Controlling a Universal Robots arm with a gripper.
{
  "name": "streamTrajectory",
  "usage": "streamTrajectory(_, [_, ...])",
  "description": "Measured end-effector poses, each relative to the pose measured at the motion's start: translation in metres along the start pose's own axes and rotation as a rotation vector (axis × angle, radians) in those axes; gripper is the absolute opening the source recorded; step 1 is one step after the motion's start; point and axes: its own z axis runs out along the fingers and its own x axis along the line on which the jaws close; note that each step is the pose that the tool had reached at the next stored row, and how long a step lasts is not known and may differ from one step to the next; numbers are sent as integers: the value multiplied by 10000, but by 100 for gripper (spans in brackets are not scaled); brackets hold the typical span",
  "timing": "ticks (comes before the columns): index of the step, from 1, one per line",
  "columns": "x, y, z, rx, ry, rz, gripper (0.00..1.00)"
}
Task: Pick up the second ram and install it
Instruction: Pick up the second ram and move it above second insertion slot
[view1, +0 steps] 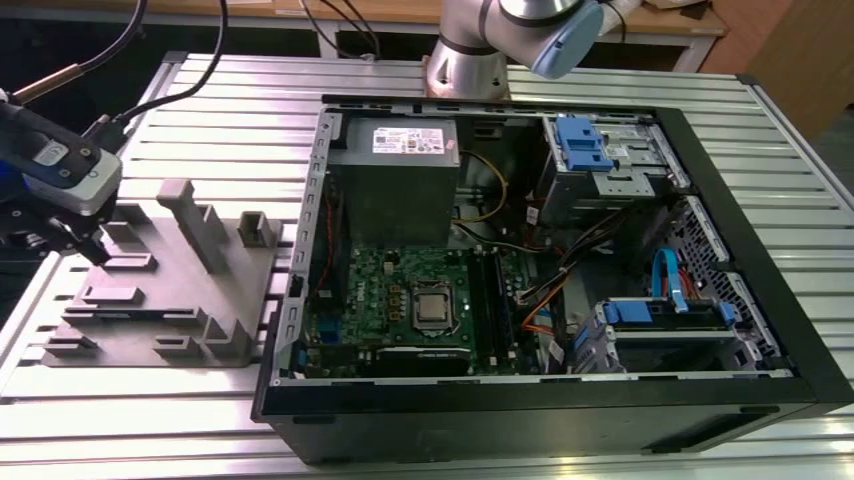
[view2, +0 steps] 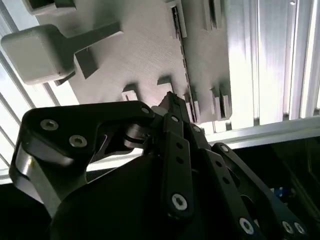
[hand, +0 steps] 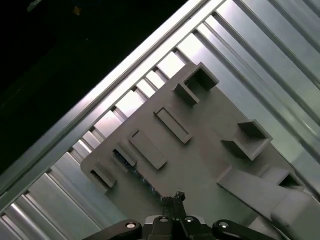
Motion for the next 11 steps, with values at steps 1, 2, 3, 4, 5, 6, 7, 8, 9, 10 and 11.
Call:
streamTrajectory(1, [1, -1, 4, -6, 4, -96, 7])
streamTrajectory(2, [1, -1, 7, -13, 10, -208, 7])
streamTrajectory(3, [1, -1, 12, -21, 17, -356, 7])
streamTrajectory(4, [2, -1, 18, -32, 23, -527, 7])
streamTrajectory(5, [2, -2, 24, -42, 31, -707, 7])
streamTrajectory(6, [2, -2, 31, -54, 39, -886, 7])
streamTrajectory(7, [3, -2, 37, -66, 48, -1081, 7])
streamTrajectory(8, [3, -2, 45, -76, 55, -1261, 7])
streamTrajectory(9, [3, -3, 51, -87, 64, -1440, 7])
streamTrajectory(10, [4, -3, 57, -99, 73, -1620, 7])
streamTrajectory(11, [4, -3, 65, -109, 80, -1798, 7])
